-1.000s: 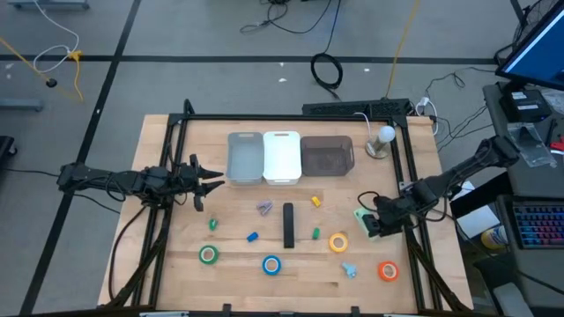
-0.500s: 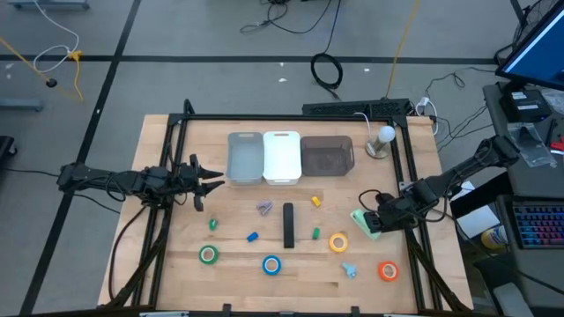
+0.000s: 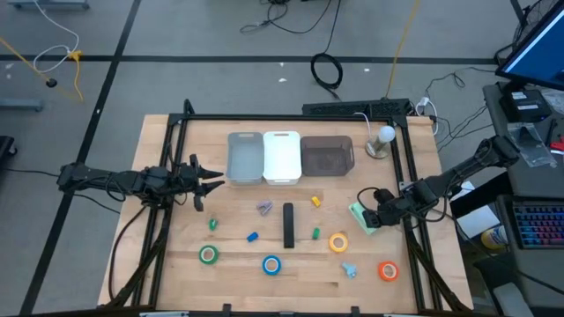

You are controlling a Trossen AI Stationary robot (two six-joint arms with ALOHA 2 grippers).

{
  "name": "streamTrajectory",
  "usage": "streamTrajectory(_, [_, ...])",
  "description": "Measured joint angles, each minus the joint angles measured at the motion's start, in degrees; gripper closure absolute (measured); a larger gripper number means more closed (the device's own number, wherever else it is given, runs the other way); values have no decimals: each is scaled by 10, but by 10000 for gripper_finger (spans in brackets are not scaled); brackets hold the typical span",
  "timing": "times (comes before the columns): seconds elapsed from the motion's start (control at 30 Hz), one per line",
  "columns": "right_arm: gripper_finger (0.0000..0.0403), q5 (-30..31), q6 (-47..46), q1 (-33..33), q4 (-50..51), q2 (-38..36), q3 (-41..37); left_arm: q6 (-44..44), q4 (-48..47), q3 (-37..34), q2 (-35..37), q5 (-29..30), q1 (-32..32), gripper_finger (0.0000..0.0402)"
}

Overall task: Pick and place Stapler, Stapler remover, tape
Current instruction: Put the light green stapler into the gray bin

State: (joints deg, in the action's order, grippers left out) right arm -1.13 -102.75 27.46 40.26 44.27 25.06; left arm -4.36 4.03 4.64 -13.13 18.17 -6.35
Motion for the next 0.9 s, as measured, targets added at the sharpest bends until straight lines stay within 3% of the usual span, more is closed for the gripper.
streamTrajectory(0.9, [193,26,51,0,-23,18,0,2,0,0,0,9,0,279])
